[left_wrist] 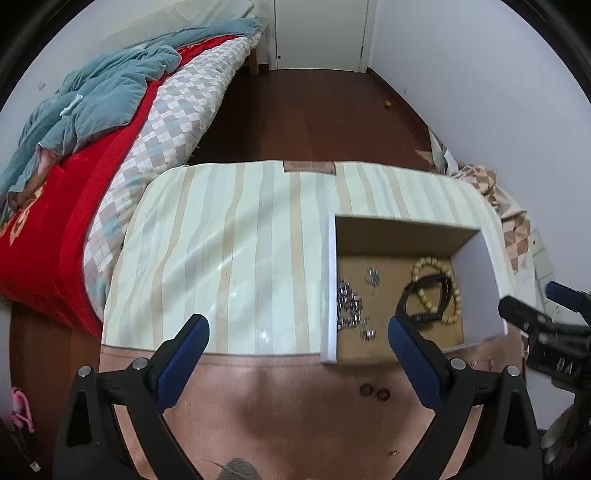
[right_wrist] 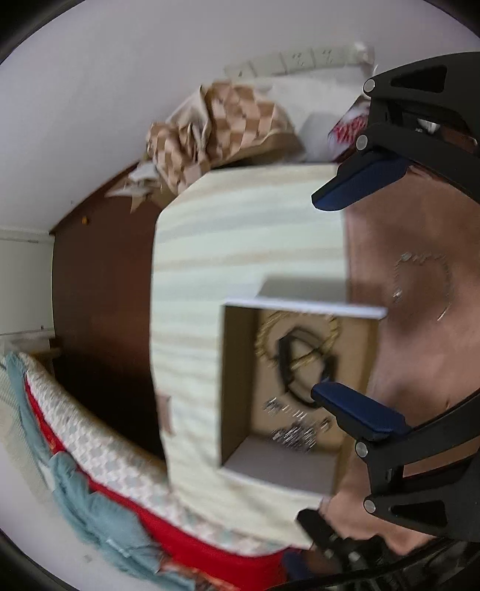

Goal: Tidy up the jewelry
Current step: 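Lift both open tools out of the box, then grasp the silver link necklace with the right tool while the left tool grasps the small stud earring, then carry the necklace and earring into the white box and open both tools, then lift both open tools out of the box, then lower the right tool to a black ring on the mat and grasp it, then grasp the other black ring with the left tool while the right tool holds its ring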

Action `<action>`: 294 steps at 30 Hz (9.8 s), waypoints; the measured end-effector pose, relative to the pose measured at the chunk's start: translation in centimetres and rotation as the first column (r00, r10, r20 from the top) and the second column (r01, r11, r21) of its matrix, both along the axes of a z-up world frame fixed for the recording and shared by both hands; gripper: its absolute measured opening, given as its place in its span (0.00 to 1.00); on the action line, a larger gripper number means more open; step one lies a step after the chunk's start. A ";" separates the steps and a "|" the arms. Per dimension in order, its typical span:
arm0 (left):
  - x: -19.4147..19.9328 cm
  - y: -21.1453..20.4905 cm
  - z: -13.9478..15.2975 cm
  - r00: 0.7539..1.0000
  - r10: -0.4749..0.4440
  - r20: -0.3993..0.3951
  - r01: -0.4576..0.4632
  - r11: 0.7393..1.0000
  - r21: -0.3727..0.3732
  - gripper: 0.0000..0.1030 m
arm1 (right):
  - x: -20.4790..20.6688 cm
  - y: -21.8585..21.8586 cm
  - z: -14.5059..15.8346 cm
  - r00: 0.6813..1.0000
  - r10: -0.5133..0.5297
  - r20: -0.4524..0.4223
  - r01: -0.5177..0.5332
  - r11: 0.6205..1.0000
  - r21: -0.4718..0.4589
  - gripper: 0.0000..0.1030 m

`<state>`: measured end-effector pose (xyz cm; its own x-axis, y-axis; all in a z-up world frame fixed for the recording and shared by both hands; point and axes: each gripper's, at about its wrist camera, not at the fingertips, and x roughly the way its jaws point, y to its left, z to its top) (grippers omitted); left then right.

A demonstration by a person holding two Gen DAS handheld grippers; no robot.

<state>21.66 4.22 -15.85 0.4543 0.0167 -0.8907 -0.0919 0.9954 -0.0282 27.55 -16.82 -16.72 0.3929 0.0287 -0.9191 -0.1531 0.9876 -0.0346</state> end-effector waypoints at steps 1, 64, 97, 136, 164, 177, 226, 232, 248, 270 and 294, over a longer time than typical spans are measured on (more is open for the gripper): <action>-0.3 -0.3 0.0 1.000 -0.003 -0.001 0.003 1.000 0.008 0.96 | -0.6 -0.1 -0.3 1.000 -0.003 0.001 0.003 1.000 -0.011 1.00; -11.0 -1.2 -4.4 0.997 0.080 0.001 -0.079 0.977 0.197 0.96 | -12.1 -9.1 -7.9 0.971 -0.240 0.010 0.237 0.962 0.136 0.69; -11.2 -7.5 -7.8 0.989 -0.103 -0.105 0.101 0.994 -0.029 0.88 | -16.5 -9.1 -6.4 0.980 -0.197 0.038 0.184 0.959 0.216 0.05; -8.0 -6.5 3.5 0.983 -0.155 0.103 0.168 0.977 -0.133 0.06 | -13.6 -6.5 6.2 0.970 -0.108 0.218 0.020 0.929 0.371 0.05; 9.9 -1.6 -0.5 0.980 -0.134 -0.148 0.097 0.968 -0.232 0.09 | 7.6 3.8 1.2 0.982 0.184 -0.031 -0.162 0.926 0.341 0.06; 7.9 1.1 2.3 0.999 -0.023 -0.042 0.018 0.992 -0.124 0.87 | 7.0 1.1 1.6 0.988 0.147 -0.055 -0.115 0.919 0.378 0.53; -12.6 1.0 7.9 0.964 0.118 0.239 -0.149 0.982 0.114 0.98 | -14.8 0.4 8.4 0.976 -0.021 0.217 -0.002 0.995 0.104 1.00; -11.3 3.7 -0.9 0.982 0.183 0.055 -0.189 0.969 0.160 0.98 | -13.4 3.1 -0.3 0.990 0.071 0.119 -0.089 0.984 0.154 0.66; -9.8 6.4 -6.9 0.975 0.214 -0.058 -0.200 0.962 0.187 0.98 | -11.3 9.7 -9.7 0.965 0.232 0.122 -0.243 0.967 0.079 0.11; -5.3 -6.8 -8.4 0.996 -0.059 -0.065 0.061 0.998 0.029 0.78 | -13.5 -6.9 -6.7 0.981 -0.140 0.131 0.123 0.983 0.134 0.10; -4.2 -7.2 -8.7 0.997 -0.077 -0.031 0.077 0.997 -0.007 0.10 | -13.3 -8.3 -6.8 0.983 -0.154 0.103 0.127 0.966 0.224 0.00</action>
